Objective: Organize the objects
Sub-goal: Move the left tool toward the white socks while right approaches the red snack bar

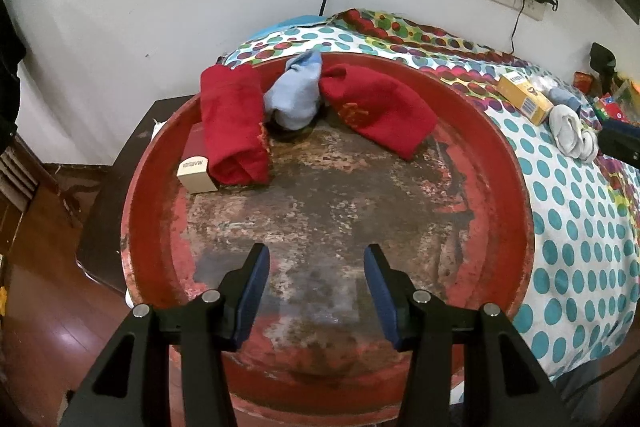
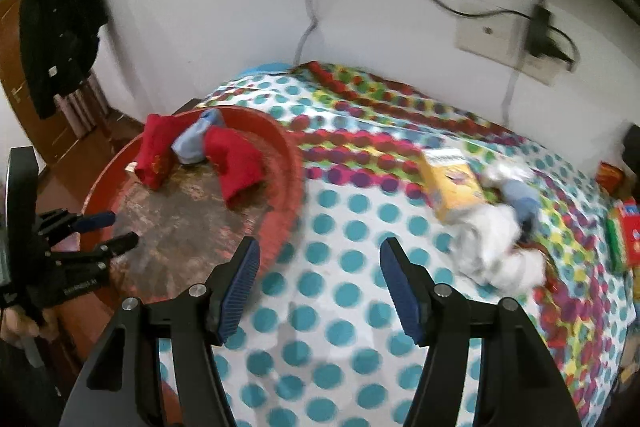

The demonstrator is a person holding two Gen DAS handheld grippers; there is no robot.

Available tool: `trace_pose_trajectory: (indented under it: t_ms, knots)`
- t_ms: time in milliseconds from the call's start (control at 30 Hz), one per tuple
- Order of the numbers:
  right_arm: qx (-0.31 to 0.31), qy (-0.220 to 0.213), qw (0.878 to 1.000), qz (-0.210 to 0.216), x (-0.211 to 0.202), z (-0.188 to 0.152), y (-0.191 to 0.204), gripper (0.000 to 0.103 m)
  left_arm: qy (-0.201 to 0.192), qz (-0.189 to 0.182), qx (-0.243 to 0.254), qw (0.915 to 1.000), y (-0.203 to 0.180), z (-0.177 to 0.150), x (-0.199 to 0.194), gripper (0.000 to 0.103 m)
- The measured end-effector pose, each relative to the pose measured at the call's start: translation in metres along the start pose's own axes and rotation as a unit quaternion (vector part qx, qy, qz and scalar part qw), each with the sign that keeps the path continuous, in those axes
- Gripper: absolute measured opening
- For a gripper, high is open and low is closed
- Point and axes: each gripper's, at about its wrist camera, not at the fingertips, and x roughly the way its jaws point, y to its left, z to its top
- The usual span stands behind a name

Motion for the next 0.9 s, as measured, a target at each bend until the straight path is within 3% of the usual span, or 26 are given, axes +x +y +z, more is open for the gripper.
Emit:
trace_pose_trajectory:
  t_ms: [533,733,833,900]
  knots:
    - [0.101,0.002,0.991,-0.089,-0.036,-0.082,-0.150,0.060,-0.014,0.011,0.065,0.9977,-0.046,-0.001,-0.009,0.050]
    - [0.133,-0.004,0.988,-0.079,-0.031,-0.100,-0.190,0.060,-0.011,0.001,0.083,0.9965,-0.067,0.001,-0.021,0.050]
    - [0.130,-0.006,0.988,-0.079,-0.022,-0.096,-0.198,0.060,-0.011,0.001,0.109,0.9940,-0.086,0.005,-0.028,0.050]
    - [0.121,-0.009,0.990,-0.072,-0.014,-0.089,-0.205,0.059,-0.005,-0.018,0.118,0.9929,-0.099,0.009,-0.030,0.050]
